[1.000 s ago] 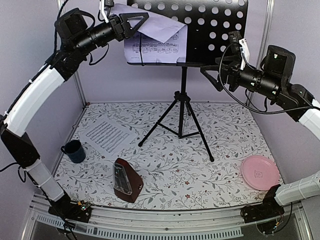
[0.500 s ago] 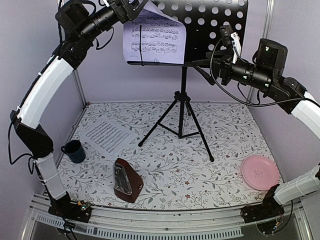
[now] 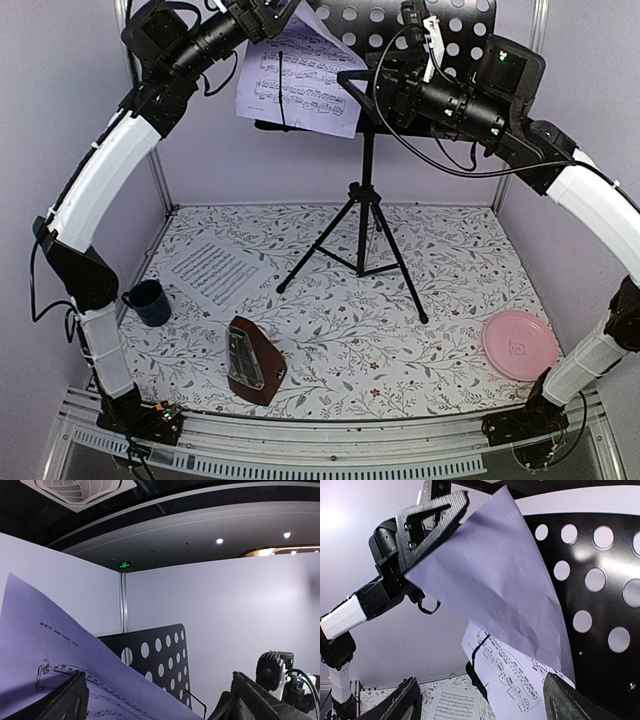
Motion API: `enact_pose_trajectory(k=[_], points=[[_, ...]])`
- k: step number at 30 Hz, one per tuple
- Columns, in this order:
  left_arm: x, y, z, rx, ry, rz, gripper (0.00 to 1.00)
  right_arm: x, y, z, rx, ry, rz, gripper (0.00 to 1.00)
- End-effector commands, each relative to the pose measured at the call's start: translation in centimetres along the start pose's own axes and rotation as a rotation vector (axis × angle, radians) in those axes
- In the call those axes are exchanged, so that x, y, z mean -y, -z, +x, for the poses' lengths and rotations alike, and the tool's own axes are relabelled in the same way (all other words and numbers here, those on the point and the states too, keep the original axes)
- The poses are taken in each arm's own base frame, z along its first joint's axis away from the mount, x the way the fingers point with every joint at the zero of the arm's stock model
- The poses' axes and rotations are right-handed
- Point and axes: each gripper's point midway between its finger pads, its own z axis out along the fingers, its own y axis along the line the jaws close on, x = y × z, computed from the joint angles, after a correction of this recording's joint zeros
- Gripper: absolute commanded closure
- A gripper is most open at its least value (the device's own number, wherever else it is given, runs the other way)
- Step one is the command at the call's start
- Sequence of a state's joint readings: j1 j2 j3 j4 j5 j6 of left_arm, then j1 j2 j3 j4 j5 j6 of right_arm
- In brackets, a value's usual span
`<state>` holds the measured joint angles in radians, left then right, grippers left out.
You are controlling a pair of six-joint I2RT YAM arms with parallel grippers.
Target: Set up the instrument practice props
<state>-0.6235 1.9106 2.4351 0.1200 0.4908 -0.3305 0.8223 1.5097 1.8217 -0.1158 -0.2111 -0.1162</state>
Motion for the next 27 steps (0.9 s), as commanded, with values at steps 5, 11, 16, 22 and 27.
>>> enact_pose_trajectory(k=[5,11,16,22,27], points=[[2.0,2.1,-1.6,0.012,-0.025,0.002,0.0,0.5,-2.4,-3.7,0.153,0.068,0.061,0.23],[2.5,4.8,-1.7,-0.009,-0.034,-0.068,0.01,2.7,-2.5,-5.9,0.247,0.093,0.188,0.38],[2.4,6.4,-1.1,-0.034,-0.025,-0.115,0.01,4.3,-2.9,-7.3,0.302,0.113,0.279,0.36],[1.8,6.2,-1.6,-0.032,-0.03,-0.126,0.01,3.3,-2.5,-7.3,0.255,0.163,0.227,0.19],[0.8,7.6,-1.6,-0.038,-0.045,-0.183,0.01,2.2,0.6,-5.5,0.129,0.152,0.186,0.16]])
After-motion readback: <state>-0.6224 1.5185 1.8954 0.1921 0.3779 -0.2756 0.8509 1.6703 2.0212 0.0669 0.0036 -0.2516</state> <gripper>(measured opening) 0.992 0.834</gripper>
